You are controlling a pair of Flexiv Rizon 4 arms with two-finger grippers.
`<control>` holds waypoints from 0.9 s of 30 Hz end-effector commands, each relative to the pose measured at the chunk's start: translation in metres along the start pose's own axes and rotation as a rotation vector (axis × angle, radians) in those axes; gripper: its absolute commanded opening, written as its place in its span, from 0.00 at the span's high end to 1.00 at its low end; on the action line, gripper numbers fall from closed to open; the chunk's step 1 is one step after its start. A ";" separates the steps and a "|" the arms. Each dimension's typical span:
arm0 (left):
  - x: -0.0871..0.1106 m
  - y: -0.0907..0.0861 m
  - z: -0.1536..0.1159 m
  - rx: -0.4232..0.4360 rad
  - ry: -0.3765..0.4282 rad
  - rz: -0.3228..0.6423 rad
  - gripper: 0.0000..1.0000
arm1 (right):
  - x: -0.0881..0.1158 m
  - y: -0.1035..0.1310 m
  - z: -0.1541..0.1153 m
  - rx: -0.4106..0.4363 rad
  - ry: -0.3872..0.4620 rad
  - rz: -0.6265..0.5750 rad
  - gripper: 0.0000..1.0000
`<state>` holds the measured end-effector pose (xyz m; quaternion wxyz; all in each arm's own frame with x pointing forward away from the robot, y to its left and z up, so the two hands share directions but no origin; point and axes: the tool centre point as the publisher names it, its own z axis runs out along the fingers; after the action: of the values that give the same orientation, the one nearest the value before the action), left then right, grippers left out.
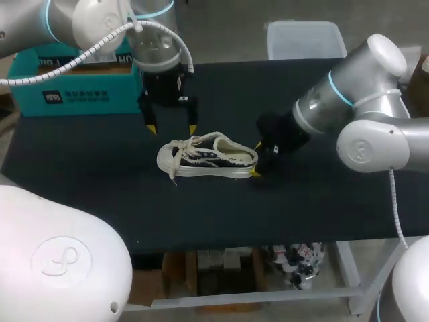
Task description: Open the shoe tongue, take the insole out of the shoe, put the insole back into the shoe, and pack the shoe into the shoebox
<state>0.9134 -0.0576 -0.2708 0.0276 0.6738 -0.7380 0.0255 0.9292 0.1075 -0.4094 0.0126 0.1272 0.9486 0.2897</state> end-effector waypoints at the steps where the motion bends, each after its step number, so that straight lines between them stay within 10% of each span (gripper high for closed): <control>1: 0.000 -0.003 0.005 -0.003 0.001 -0.005 0.00 | -0.005 0.003 0.010 -0.007 0.013 0.004 0.00; 27: 0.000 -0.005 0.016 -0.017 0.012 -0.005 0.00 | 0.002 0.012 0.030 -0.099 0.066 0.009 0.00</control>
<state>0.9163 -0.0591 -0.2843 0.0357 0.6756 -0.7361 0.0233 0.9307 0.1333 -0.4245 -0.0106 0.1239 0.9336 0.3361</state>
